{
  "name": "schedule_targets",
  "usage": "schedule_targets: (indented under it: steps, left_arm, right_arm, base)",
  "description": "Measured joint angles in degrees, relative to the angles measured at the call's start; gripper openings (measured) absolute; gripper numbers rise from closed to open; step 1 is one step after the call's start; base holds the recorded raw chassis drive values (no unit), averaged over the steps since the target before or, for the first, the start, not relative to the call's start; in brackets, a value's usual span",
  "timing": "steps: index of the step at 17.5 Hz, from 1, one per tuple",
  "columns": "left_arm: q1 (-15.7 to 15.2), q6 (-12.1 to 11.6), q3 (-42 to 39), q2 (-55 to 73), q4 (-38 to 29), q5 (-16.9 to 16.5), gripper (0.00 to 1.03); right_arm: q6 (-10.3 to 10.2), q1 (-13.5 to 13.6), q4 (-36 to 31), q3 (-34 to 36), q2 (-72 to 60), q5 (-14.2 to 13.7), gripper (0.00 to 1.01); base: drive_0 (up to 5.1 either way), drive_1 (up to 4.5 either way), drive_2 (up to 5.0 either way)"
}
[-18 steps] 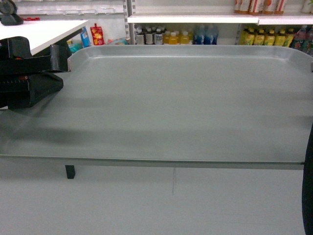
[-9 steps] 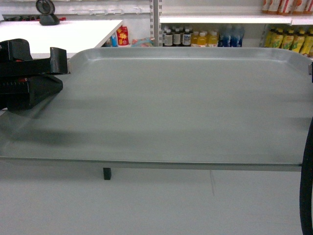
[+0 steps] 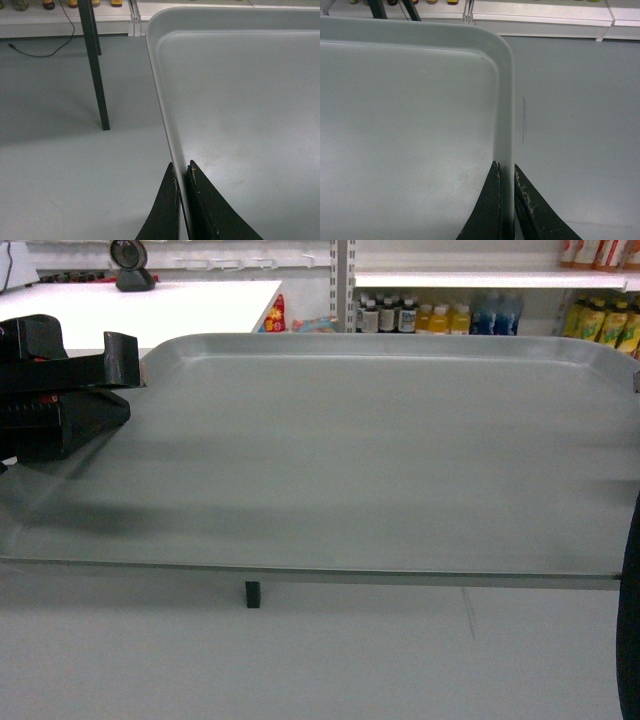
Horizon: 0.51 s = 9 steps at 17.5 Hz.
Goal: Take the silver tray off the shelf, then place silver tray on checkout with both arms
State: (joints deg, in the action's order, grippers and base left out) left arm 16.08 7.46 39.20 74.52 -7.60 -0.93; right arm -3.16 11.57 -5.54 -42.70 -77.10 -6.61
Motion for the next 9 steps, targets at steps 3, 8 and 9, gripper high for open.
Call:
schedule_targets:
  steps: [3, 8, 9]
  left_arm:
    - [0.0, 0.0, 0.0, 0.0, -0.2, 0.0, 0.03]
    - [0.0, 0.0, 0.0, 0.1, 0.1, 0.0, 0.03]
    - [0.0, 0.0, 0.0, 0.1, -0.1, 0.0, 0.03]
  right_arm:
    - [0.0, 0.0, 0.0, 0.0, 0.0, 0.0, 0.03]
    - [0.0, 0.0, 0.1, 0.0, 0.0, 0.0, 0.03]
    - [0.0, 0.0, -0.1, 0.0, 0.0, 0.0, 0.03]
  base:
    - [-5.0, 2.41, 2.4]
    - [-5.0, 2.41, 2.4]
    - [-4.9, 2.51, 2.5]
